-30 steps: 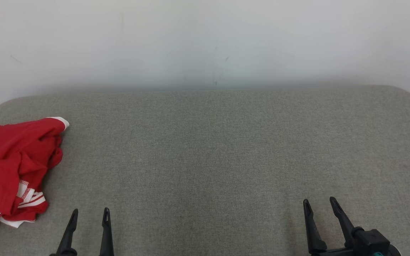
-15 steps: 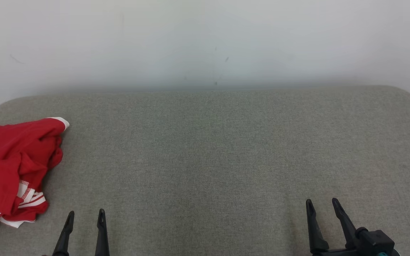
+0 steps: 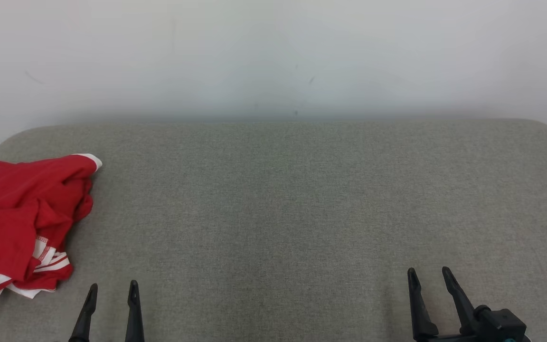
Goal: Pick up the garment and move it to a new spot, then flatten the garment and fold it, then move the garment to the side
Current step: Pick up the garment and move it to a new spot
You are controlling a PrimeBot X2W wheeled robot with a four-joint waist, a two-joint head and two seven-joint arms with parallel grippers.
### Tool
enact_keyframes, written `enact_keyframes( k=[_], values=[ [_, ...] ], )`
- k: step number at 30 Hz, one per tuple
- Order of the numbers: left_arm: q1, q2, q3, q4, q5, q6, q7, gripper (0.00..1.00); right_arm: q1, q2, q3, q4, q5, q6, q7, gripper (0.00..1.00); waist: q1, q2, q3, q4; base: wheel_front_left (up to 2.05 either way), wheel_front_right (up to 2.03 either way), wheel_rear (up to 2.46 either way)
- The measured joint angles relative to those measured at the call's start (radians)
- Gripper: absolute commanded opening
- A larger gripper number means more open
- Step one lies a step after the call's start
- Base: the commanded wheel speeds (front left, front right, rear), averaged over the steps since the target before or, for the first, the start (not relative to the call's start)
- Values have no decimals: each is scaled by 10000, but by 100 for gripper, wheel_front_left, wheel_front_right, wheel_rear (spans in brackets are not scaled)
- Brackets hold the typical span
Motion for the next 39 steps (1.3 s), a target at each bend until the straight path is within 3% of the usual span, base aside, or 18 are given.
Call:
enact_keyframes(
  k=[39],
  values=[
    [152,-2,504,307,132,357,0,100,186,0,533,134,188,2,0,100,0,0,-13,3426,0,0,0]
  ],
)
